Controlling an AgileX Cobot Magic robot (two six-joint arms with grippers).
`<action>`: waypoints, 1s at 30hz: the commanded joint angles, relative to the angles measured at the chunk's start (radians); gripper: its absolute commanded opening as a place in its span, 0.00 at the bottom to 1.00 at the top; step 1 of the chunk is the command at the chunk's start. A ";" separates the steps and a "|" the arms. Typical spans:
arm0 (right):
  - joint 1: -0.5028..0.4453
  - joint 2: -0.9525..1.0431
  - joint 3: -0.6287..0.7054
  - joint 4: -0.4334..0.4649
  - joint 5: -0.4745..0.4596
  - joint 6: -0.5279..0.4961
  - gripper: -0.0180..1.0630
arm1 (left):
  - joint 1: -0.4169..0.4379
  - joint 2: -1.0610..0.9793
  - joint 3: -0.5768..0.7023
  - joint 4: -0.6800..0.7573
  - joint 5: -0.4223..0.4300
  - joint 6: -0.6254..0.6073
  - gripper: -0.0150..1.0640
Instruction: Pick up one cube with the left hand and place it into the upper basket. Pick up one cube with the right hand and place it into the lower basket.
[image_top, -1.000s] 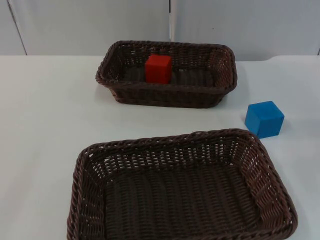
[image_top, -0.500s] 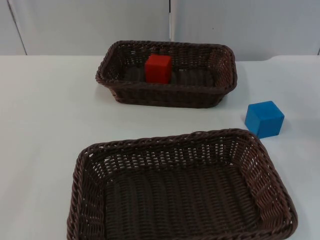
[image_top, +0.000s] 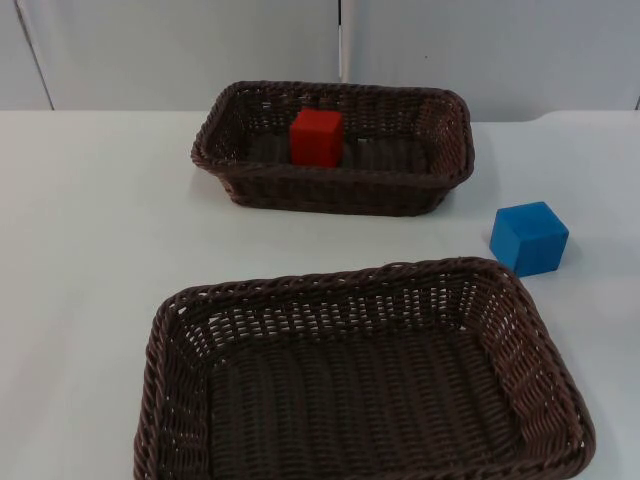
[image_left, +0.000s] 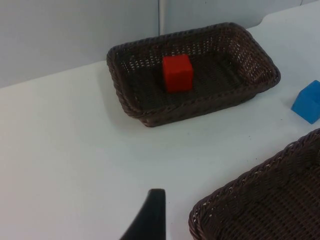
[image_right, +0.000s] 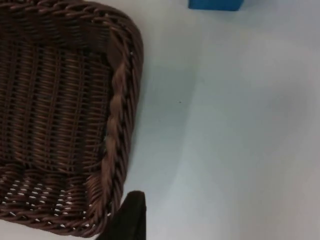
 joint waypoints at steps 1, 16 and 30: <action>0.008 0.026 -0.006 0.000 -0.025 -0.002 0.99 | -0.005 -0.006 0.006 0.004 0.009 -0.001 0.84; 0.008 0.058 -0.003 -0.023 -0.169 0.035 0.99 | -0.005 -0.006 0.006 0.008 0.009 -0.001 0.84; 0.008 0.254 -0.003 -0.023 -0.378 0.035 0.99 | -0.005 -0.006 0.006 0.008 0.009 -0.001 0.84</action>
